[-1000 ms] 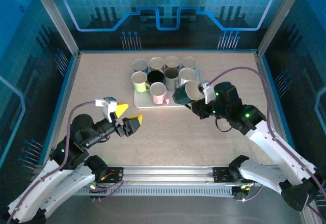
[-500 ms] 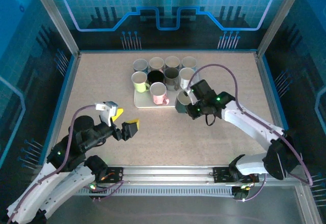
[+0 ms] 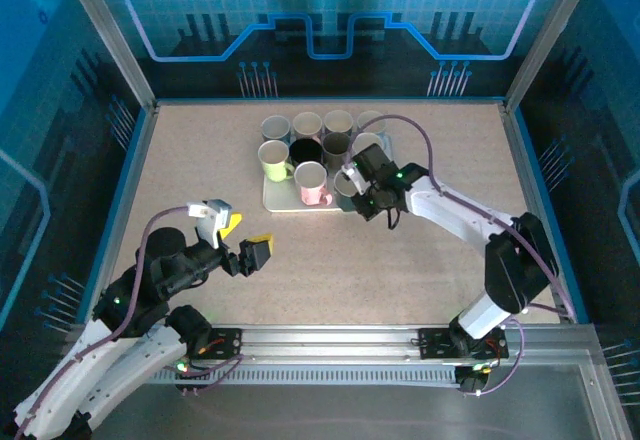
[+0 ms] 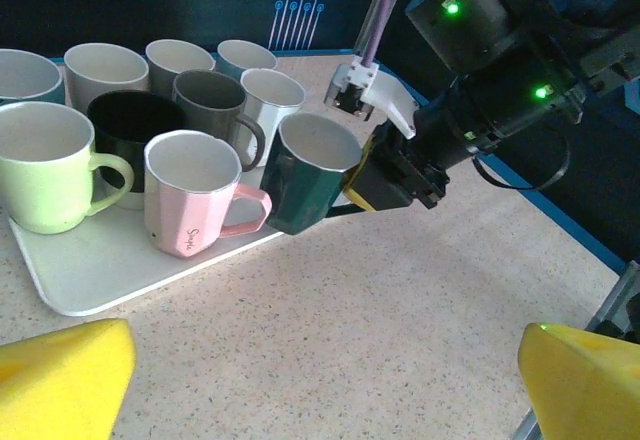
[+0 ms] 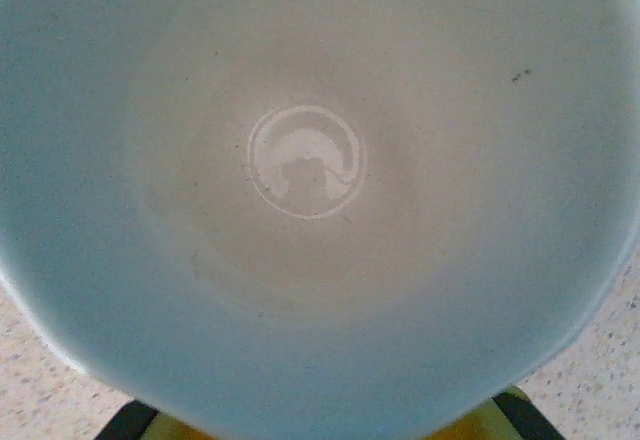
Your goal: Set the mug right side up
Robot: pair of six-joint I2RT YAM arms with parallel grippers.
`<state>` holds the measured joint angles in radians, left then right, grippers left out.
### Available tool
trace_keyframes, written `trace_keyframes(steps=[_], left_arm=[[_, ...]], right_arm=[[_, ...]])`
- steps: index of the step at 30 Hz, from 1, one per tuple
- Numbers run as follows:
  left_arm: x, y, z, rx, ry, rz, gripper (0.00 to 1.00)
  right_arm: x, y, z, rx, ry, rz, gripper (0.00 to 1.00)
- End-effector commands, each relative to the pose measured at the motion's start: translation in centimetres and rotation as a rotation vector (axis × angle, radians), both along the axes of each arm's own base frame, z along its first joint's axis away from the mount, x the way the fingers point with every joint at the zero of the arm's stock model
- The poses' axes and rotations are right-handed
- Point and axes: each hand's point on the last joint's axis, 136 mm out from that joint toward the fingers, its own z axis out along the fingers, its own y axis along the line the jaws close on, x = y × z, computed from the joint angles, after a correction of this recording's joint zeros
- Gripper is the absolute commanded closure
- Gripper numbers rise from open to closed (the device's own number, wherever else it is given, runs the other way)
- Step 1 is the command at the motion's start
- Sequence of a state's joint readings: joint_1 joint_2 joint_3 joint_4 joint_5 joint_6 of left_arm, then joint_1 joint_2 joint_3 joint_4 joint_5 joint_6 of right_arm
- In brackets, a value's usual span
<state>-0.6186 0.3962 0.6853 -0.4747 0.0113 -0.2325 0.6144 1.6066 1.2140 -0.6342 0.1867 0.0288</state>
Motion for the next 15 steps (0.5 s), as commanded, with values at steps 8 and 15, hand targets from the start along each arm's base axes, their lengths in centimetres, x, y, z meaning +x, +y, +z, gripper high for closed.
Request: trace_keyframes(steps=[8,15], left_arm=[[0.1,0.2,-0.7,0.023,0.008,0.012,0.01],[0.1,0.1,-0.7,0.015,0.013,0.009,0.01]], right_arm=[[3.9,1.8,1.2,0.005,-0.097,0.019,1.0],[5.2,1.7,0.3,0.018,-0.065,-0.013,1.0]])
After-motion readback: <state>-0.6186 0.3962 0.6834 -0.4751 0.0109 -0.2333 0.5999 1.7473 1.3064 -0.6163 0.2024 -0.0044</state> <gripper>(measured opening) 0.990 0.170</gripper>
